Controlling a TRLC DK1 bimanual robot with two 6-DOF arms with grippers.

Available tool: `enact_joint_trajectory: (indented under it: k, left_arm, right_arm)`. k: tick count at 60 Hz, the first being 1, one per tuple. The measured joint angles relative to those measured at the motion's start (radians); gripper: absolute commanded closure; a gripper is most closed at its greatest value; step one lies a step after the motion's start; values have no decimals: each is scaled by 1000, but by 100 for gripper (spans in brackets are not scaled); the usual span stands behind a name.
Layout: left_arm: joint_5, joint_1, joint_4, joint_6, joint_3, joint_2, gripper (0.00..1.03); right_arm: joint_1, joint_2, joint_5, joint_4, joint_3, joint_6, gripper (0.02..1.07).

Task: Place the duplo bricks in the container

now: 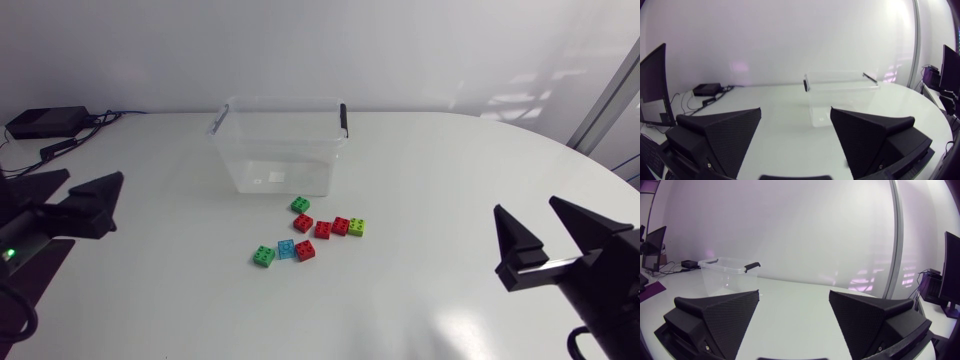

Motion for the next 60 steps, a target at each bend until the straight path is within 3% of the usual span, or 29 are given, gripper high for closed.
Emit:
enact_joint_trajectory:
  k: [9, 22, 31, 41, 53, 60]
  left_arm:
    - [6, -63, -168, -2, 160, 307, 8]
    - [83, -168, -278, 46, 310, 653, 8]
    - [86, -262, -309, 46, 402, 861, 8]
    - [86, -344, -317, 49, 447, 1033, 8]
    - [55, -406, -319, 50, 493, 1175, 8]
    - [46, -427, -319, 50, 525, 1217, 8]
  right_arm:
    - [0, 149, 0, 6, 95, 5, 6]
    - [-1, 388, -1, 10, 200, 50, 6]
    - [-22, 568, -36, 10, 262, 103, 6]
    - [-76, 739, -166, 3, 327, 219, 6]
    - [-71, 852, -219, 6, 375, 307, 6]
    - [-60, 930, -301, -18, 409, 333, 6]
